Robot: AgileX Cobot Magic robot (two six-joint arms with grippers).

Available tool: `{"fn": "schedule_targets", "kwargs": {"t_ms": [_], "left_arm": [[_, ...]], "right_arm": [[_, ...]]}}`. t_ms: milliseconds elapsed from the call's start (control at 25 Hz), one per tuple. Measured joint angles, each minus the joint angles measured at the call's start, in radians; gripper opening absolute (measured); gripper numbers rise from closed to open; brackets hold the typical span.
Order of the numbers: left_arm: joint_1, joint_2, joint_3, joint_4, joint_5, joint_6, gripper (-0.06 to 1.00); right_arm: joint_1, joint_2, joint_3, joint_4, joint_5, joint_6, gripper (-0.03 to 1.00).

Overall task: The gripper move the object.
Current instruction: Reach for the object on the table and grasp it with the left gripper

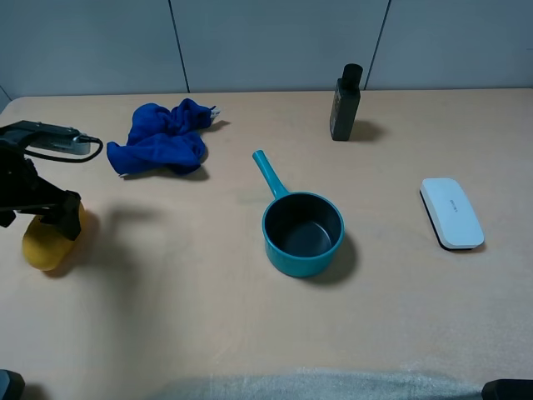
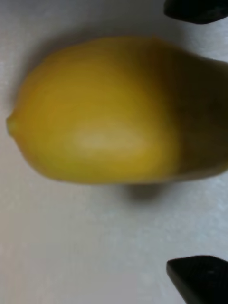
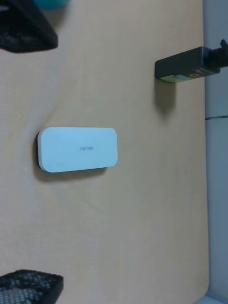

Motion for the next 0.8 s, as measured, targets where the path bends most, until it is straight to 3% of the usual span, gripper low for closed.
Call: {"fn": "schedule_targets", "kwargs": {"t_ms": [520,800], "left_arm": [[0.000,0.067,0.066,-0.011,-0.181,0.008,0.99],[0.000,0.067,0.096,-0.011,-0.231,0.008,0.89]], "right_arm": [[0.000,0.000,0.000,0.000,0.000,0.000,0.69],[0.000,0.000,0.000,0.001,0.000,0.000,0.69]]}}
